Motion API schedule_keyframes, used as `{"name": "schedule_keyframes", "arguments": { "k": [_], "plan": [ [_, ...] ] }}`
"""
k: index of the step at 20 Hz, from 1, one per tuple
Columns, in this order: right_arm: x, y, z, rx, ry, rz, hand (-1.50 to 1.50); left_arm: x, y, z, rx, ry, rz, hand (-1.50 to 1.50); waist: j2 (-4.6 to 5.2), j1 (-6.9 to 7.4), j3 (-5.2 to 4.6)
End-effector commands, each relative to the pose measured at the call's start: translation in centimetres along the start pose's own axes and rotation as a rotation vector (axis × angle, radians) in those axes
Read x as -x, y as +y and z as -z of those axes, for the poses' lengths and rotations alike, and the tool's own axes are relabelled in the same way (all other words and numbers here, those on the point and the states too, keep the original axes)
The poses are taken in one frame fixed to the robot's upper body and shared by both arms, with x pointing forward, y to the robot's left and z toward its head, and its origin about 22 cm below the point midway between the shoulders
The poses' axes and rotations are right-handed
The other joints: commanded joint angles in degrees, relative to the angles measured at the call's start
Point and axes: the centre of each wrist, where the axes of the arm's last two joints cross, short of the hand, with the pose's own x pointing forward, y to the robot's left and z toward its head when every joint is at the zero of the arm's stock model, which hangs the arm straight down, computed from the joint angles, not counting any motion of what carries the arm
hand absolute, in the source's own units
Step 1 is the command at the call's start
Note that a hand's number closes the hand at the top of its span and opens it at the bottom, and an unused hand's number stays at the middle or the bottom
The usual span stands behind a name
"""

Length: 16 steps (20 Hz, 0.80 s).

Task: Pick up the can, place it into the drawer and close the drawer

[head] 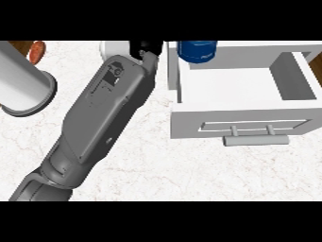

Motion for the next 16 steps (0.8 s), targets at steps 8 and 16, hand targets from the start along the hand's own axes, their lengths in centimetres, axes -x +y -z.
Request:
{"name": "schedule_keyframes", "arguments": {
  "k": [8,16],
  "plan": [
    [0.4,0.4,1.0,-0.012,-0.018,0.014,-1.5,-0.8,-3.9,1.4,0.012,0.04,0.019,1.5,0.3,-1.2,0.04],
    [-1.5,-0.4,0.9,-0.025,-0.018,0.004,-1.5,1.0,-4.9,1.1,-0.019,0.063,0.068,1.5,0.28,-2.13,0.04]
  ]
}}
